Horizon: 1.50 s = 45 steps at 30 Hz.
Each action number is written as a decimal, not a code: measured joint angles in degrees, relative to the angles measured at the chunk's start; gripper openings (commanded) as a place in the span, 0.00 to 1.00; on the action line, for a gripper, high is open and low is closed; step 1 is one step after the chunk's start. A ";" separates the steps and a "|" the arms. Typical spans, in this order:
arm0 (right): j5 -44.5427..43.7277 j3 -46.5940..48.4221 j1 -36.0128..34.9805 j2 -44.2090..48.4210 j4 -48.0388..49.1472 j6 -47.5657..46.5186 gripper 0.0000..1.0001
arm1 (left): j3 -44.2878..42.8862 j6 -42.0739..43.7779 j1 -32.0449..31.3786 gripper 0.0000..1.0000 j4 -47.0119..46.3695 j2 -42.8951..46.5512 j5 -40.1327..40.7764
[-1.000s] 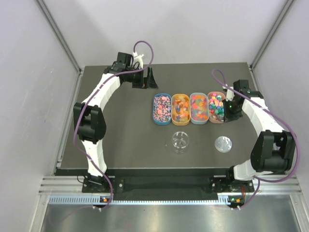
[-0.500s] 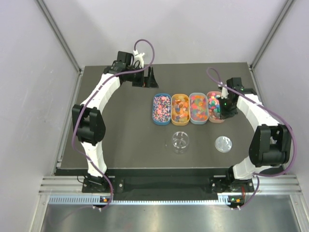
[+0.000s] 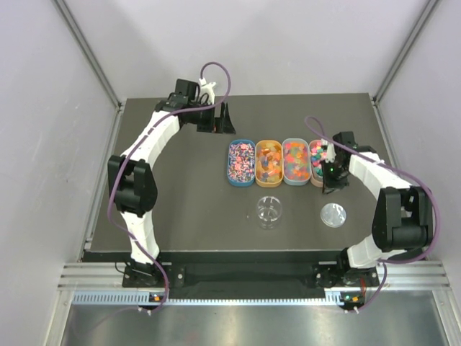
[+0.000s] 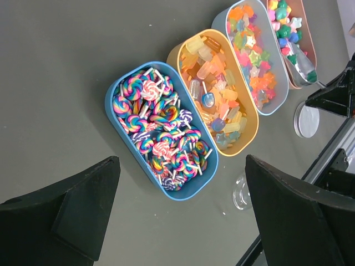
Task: Pack the candies
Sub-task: Scoop the fake candies from the storage box.
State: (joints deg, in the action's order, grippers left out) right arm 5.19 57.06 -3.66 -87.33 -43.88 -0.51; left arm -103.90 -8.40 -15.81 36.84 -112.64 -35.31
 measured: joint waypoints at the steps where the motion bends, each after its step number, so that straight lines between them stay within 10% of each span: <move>1: 0.17 0.09 0.09 -0.07 -0.02 0.13 0.00 | 0.33 0.00 0.00 0.99 0.02 0.00 -0.04; 18: 1.29 9.94 0.79 -2.71 -1.88 -0.13 0.00 | 1.09 0.02 -1.40 0.99 -0.26 1.01 -0.20; 45: 1.97 -5.99 5.25 11.06 10.14 -8.79 0.00 | 1.31 2.25 -2.32 0.99 -0.20 1.14 0.00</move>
State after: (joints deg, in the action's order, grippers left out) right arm 7.16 51.07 1.58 -76.27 -33.74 -9.30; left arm -102.59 -6.15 -18.13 36.64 -111.50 -35.31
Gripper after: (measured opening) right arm 0.120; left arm 0.986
